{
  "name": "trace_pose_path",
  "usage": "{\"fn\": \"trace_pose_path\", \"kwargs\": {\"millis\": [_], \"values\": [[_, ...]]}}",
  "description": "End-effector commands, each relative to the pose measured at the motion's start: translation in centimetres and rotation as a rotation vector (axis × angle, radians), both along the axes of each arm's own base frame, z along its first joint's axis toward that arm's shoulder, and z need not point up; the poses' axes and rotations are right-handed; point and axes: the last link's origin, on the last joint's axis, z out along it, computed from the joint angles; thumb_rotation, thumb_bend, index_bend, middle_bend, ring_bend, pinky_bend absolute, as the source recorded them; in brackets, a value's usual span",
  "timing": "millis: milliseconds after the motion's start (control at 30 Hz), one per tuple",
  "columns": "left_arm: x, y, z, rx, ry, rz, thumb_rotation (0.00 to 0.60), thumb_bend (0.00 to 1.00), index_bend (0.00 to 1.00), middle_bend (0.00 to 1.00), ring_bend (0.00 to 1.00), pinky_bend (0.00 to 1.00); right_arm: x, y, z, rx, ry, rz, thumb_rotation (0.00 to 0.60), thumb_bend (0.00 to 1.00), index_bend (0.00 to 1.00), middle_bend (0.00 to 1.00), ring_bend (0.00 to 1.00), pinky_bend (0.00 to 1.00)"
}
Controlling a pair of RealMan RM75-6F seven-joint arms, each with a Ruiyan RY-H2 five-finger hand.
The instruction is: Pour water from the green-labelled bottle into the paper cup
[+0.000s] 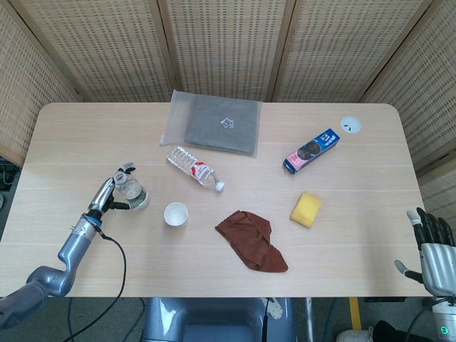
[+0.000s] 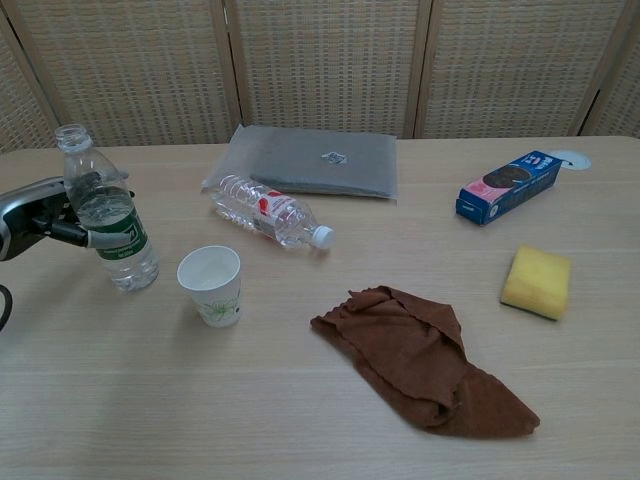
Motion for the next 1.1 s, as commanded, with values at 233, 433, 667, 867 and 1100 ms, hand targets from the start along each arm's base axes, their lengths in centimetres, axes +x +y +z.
{"fn": "trace_pose_path", "kwargs": {"millis": [233,433,667,867,1100], "values": [[-0.9,-0.5,3.0,-0.016,0.064,-0.029,0.6,0.17,0.0,0.0,0.0,0.03,0.3,0.3,0.2,0.002,-0.008,0.006,0.6,0.0,0.0,0.0,0.0,0.0],[-3.3,-2.4,8.8,-0.093,0.251,-0.069,0.6,0.1,0.0,0.0,0.0,0.0,0.6,0.7,0.5,-0.001,-0.02,0.02,0.6,0.0,0.0,0.0,0.0,0.0],[-5.3,-5.3,15.1,0.037,0.389,-0.097,0.6,0.0,0.0,0.0,0.0,0.0,1.0,0.9,0.7,0.0,-0.028,0.036,0.6,0.0,0.0,0.0,0.0,0.0],[-6.3,-10.3,19.3,0.296,0.593,-0.05,0.6,0.02,0.0,0.0,0.0,0.0,1.5,1.1,0.7,-0.003,-0.026,0.055,0.6,0.0,0.0,0.0,0.0,0.0],[-3.2,-16.4,19.4,0.409,0.726,0.0,0.6,0.05,0.0,0.0,0.0,0.0,1.9,1.1,0.9,-0.009,-0.019,0.071,0.6,0.0,0.0,0.0,0.0,0.0]]}}
